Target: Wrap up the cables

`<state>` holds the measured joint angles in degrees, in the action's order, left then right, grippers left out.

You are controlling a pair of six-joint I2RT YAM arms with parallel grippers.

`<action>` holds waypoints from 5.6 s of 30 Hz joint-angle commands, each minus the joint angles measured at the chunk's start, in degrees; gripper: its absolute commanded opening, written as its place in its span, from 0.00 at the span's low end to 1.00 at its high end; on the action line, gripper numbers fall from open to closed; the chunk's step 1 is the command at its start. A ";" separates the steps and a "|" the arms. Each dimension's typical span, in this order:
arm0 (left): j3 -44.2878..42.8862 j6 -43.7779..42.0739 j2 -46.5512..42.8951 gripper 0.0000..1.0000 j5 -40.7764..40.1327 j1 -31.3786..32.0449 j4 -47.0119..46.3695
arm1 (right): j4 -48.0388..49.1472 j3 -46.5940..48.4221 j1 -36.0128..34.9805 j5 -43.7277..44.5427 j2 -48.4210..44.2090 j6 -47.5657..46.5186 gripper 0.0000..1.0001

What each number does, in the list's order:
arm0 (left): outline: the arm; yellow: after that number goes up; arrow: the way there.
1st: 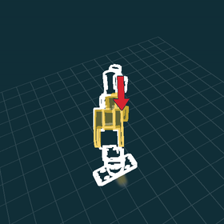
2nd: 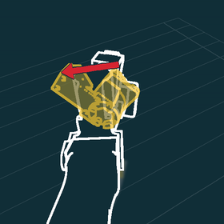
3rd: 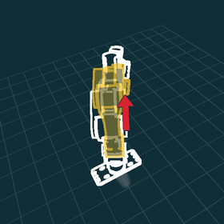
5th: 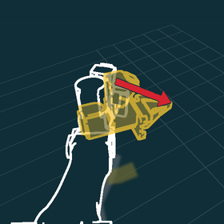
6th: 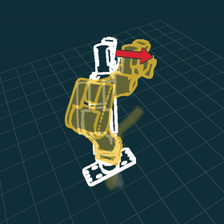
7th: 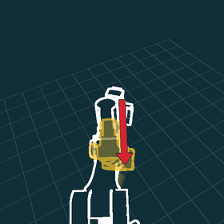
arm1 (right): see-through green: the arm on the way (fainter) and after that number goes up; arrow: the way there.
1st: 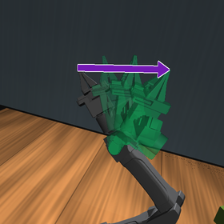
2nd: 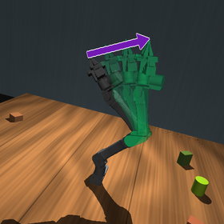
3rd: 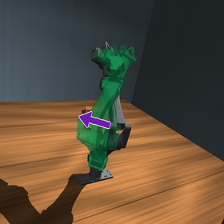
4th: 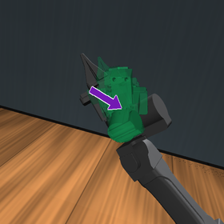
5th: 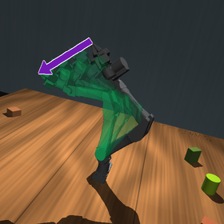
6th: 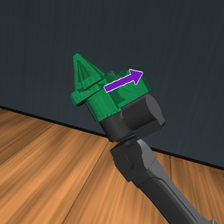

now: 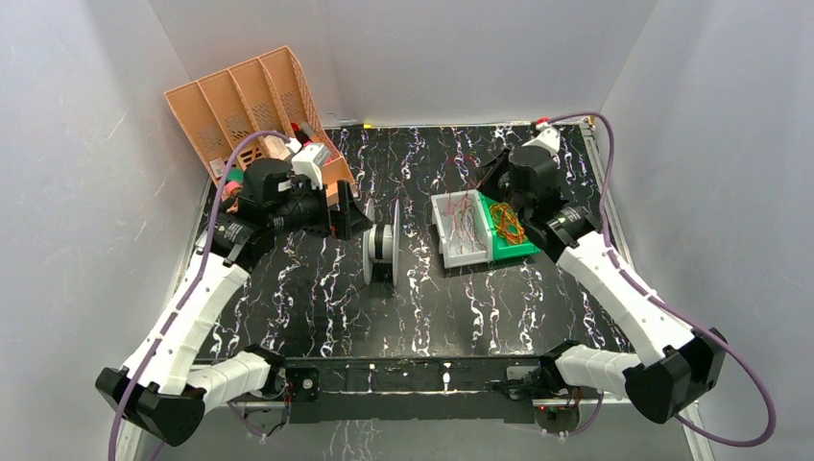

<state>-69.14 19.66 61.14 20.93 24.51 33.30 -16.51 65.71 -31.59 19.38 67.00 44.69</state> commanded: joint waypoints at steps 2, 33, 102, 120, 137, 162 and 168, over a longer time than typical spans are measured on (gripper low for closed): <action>-5.67 -1.73 0.73 0.98 1.95 0.16 2.73 | 3.81 7.57 0.13 0.08 -2.74 -7.03 0.00; -15.28 -0.97 3.55 0.98 10.33 0.18 -1.04 | 1.62 50.29 0.20 -19.42 0.95 -20.16 0.00; 5.80 5.71 13.85 0.98 16.37 32.79 -53.79 | 21.33 34.35 0.13 -24.27 -14.30 6.73 0.00; 5.65 6.03 8.14 0.98 14.08 32.80 -52.53 | 25.15 32.67 0.13 -25.91 -13.22 9.57 0.00; 7.32 10.90 13.15 0.46 17.54 32.88 -60.20 | 26.11 29.00 0.13 -23.23 -13.05 10.44 0.00; 9.82 11.01 5.64 0.00 20.92 33.14 -43.37 | 0.67 2.59 0.13 19.13 -26.46 -4.08 0.00; 6.65 9.96 8.28 0.00 22.89 33.31 -38.81 | -13.06 -5.78 0.13 29.67 -30.96 0.45 0.00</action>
<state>-58.13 30.89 68.47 40.71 57.36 -8.91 -20.27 62.78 -31.55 38.20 38.68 42.70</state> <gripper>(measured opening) 0.007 0.011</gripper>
